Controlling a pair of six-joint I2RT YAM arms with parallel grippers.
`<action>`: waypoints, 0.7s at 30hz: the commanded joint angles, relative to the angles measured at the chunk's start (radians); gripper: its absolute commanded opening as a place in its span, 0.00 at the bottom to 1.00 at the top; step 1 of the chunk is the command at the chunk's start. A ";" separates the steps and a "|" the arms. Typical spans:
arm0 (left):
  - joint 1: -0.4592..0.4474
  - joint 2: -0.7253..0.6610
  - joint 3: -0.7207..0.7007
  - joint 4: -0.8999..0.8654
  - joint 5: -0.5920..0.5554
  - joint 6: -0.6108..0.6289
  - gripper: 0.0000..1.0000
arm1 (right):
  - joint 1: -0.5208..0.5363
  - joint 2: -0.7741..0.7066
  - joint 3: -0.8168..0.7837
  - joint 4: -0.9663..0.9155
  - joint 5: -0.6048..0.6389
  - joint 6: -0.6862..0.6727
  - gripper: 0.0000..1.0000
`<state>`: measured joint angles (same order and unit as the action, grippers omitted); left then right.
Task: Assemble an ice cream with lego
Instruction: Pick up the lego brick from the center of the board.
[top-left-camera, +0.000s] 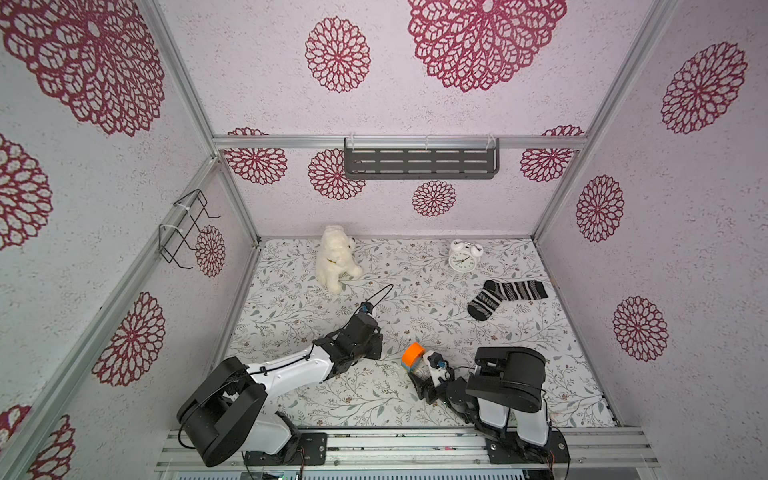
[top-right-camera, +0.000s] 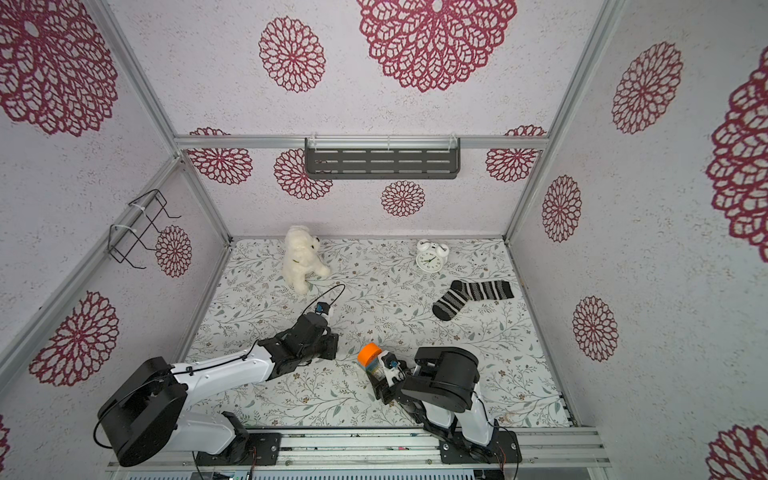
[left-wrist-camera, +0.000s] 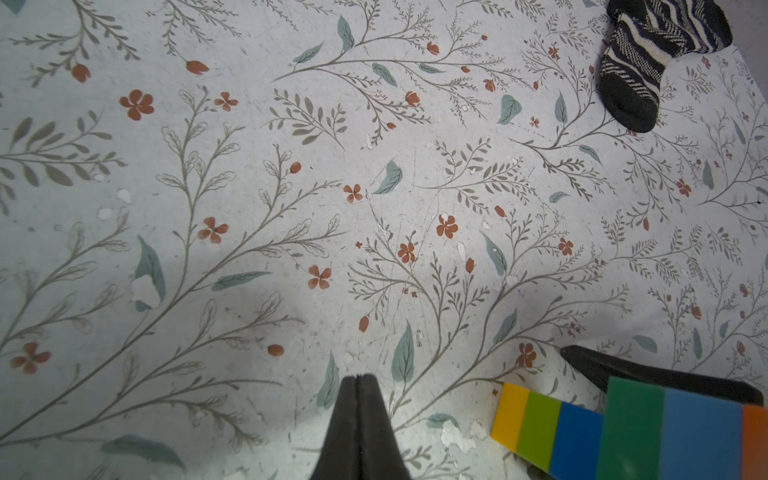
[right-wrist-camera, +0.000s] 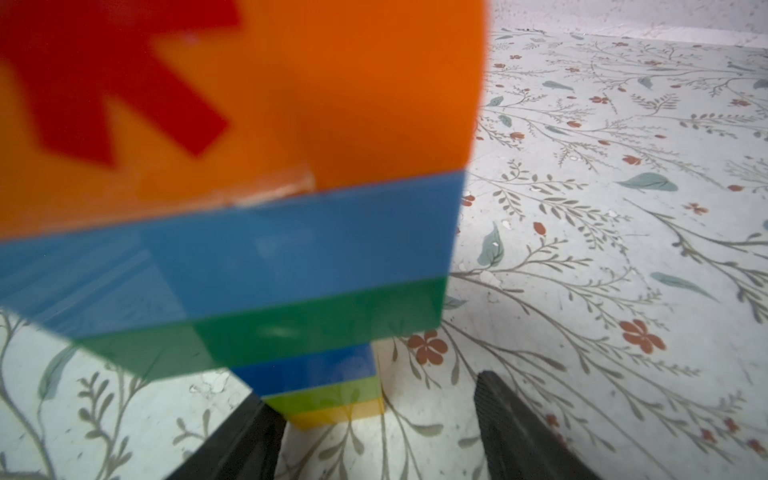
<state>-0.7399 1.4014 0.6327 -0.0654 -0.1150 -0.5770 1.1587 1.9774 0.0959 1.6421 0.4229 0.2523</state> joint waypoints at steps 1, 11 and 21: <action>-0.010 0.011 0.021 0.001 -0.011 0.001 0.00 | -0.014 0.026 0.005 0.148 -0.028 -0.017 0.74; -0.010 0.008 0.022 -0.008 -0.010 -0.001 0.00 | -0.025 0.049 0.026 0.158 -0.052 -0.027 0.73; -0.010 0.007 0.027 -0.014 -0.010 0.000 0.00 | -0.025 0.063 0.028 0.172 -0.050 -0.025 0.55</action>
<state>-0.7399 1.4014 0.6331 -0.0731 -0.1181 -0.5774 1.1370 2.0186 0.1253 1.6783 0.3882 0.2180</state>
